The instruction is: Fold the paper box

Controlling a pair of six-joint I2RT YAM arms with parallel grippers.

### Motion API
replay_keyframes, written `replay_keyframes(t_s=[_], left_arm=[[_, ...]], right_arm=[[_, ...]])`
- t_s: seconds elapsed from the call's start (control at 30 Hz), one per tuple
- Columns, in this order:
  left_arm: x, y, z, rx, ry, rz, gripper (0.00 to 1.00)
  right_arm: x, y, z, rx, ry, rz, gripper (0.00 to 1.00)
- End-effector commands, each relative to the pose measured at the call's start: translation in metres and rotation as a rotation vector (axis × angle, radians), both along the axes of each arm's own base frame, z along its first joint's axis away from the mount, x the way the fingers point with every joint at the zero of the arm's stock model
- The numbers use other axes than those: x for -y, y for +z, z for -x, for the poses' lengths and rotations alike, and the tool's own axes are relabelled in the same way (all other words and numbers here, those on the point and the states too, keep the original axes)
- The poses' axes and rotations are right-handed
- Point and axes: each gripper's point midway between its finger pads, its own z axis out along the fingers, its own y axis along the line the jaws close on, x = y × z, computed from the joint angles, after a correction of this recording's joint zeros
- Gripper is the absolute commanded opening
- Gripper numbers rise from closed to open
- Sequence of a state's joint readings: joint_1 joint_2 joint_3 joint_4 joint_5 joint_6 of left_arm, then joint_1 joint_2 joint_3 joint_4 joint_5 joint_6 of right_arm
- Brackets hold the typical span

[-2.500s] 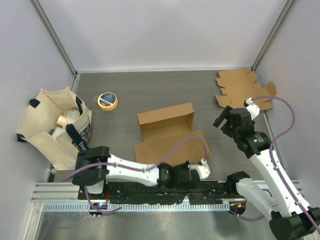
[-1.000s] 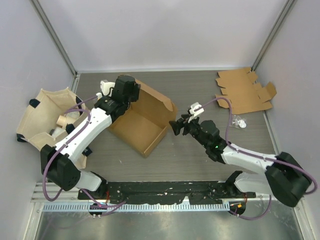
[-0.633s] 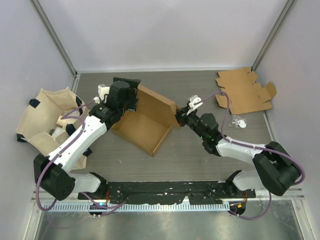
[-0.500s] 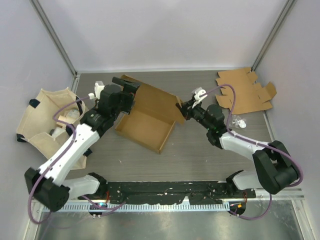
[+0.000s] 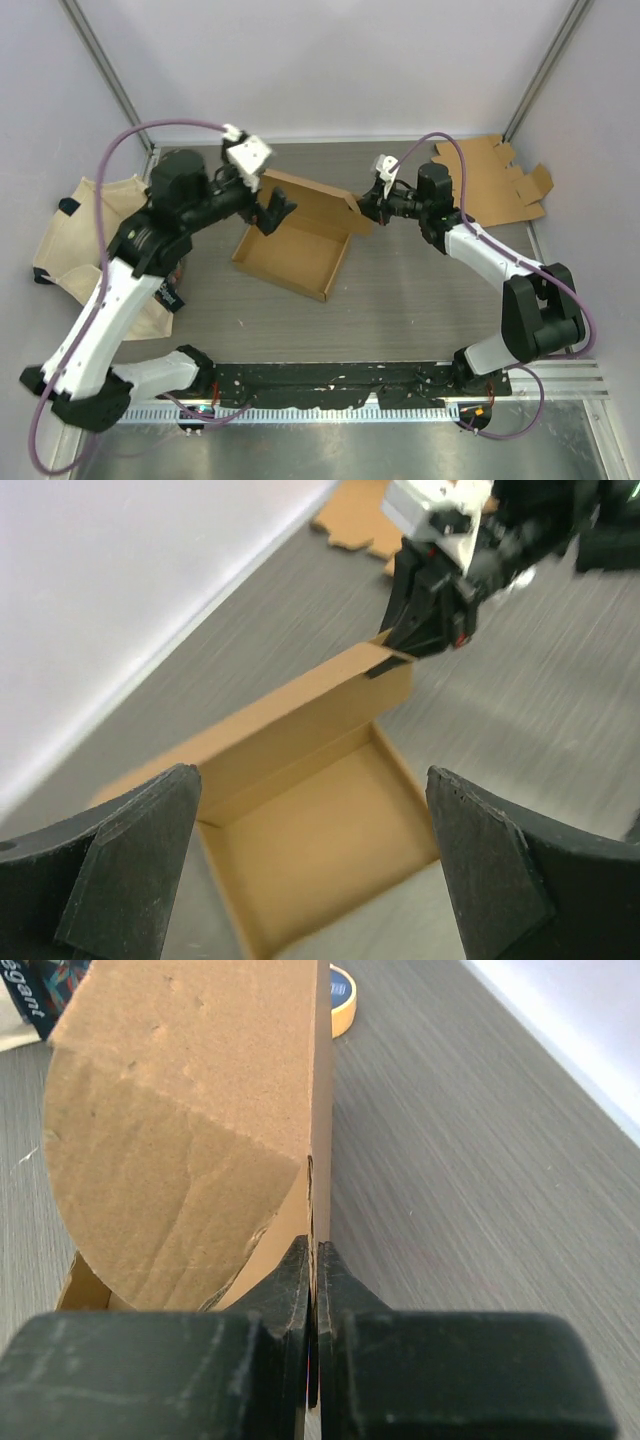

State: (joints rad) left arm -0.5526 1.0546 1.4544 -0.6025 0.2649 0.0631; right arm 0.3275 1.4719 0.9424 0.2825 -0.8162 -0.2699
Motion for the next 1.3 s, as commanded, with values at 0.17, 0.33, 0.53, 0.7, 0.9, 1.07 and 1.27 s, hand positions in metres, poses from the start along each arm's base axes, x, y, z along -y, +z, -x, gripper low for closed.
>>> replay_keyframes(t_s=[0.17,0.33,0.53,0.7,0.9,1.07,1.27], left_arm=[[0.022,-0.077,-0.068,0.207,-0.209,-0.686,0.99],[0.032,-0.098,-0.109,0.294,-0.148,-0.769,0.97],[0.034,-0.104,-0.138,0.354,-0.080,-0.824,0.68],[0.034,-0.111,-0.142,0.336,-0.073,-0.818,0.29],[0.023,-0.114,-0.137,0.308,-0.033,-0.794,0.04],[0.021,-0.117,-0.138,0.272,-0.005,-0.783,0.02],[0.020,-0.111,-0.134,0.293,0.000,-0.758,0.07]], right_arm=[[0.000,-0.008,0.010,-0.049,0.073,0.019,0.01],[-0.002,-0.010,0.009,-0.070,0.079,0.009,0.01],[-0.002,-0.012,0.008,-0.121,0.055,-0.001,0.02],[0.018,0.009,-0.010,-0.177,-0.234,-0.094,0.46],[0.090,-0.010,0.016,-0.585,-0.794,-0.086,0.85],[0.191,-0.025,0.064,-0.679,-1.372,-0.095,0.91],[0.307,-0.074,0.040,-0.731,-1.800,-0.254,0.90]])
